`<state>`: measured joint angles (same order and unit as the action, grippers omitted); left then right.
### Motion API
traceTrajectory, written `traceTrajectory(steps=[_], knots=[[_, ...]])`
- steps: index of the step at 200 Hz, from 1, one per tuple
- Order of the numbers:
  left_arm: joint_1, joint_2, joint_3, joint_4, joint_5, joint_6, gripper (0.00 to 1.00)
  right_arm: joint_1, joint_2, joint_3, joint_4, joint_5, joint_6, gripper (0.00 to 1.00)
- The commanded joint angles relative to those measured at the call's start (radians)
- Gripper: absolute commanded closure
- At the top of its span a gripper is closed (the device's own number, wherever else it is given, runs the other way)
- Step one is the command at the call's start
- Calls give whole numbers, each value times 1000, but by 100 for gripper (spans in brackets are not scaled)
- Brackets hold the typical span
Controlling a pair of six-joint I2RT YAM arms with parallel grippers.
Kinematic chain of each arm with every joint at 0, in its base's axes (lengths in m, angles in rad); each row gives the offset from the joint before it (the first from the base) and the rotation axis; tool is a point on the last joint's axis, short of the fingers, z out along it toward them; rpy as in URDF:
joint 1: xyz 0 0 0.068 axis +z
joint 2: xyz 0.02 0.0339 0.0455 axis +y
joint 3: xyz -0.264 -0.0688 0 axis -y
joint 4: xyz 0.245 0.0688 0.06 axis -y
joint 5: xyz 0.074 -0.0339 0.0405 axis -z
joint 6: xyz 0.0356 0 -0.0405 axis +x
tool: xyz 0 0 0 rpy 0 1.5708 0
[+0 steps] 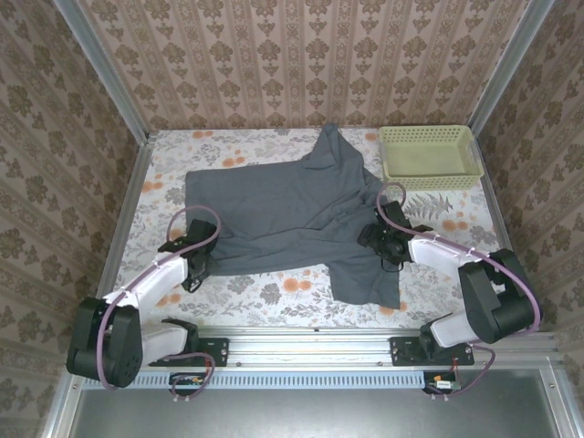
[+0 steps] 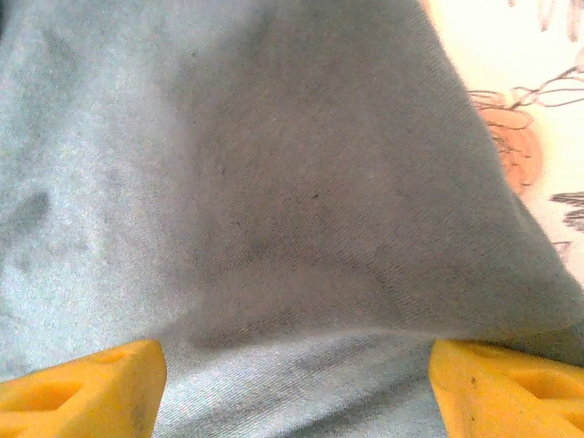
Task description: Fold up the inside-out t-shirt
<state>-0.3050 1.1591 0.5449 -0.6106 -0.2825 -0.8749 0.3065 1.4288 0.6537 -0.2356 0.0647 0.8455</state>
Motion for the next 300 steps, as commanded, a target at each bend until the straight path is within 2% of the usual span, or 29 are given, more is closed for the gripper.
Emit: traceTrajectory(steps=[1, 40, 72, 83, 104, 129, 145, 172, 191, 206, 211, 245, 271, 300], knots=[[11, -65, -7, 45, 46, 59, 100, -28, -45, -11, -79, 43, -23, 22], [6, -225, 67, 83, 113, 162, 100, -31, -149, 40, -200, 52, -143, 21], [0, -220, 153, 143, 172, 234, 100, -28, -227, 51, -339, 76, -168, 20], [0, -185, 180, 148, 188, 239, 100, -5, -244, 45, -391, 98, -138, 22], [0, -137, 195, 183, 212, 234, 100, 148, -304, 26, -495, 303, -9, 23], [10, -134, 192, 239, 214, 233, 100, 201, -364, -55, -495, 261, 131, 29], [31, -139, 178, 293, 256, 226, 100, 220, -396, -100, -488, 256, 180, 33], [76, -134, 160, 372, 332, 204, 100, 229, -390, -123, -488, 223, 205, 36], [92, -128, 160, 391, 350, 195, 100, 246, -386, -152, -470, 204, 233, 53], [100, -124, 162, 387, 348, 194, 100, 251, -380, -172, -468, 189, 257, 55], [105, -124, 161, 389, 351, 193, 100, 254, -376, -178, -458, 182, 255, 59], [124, -115, 164, 397, 360, 192, 100, 282, -321, -164, -446, 180, 268, 60], [144, -100, 175, 400, 360, 191, 100, 285, -231, -149, -362, 140, 233, 60], [193, -68, 184, 432, 409, 181, 100, 280, -117, -82, -323, 139, 164, 59]])
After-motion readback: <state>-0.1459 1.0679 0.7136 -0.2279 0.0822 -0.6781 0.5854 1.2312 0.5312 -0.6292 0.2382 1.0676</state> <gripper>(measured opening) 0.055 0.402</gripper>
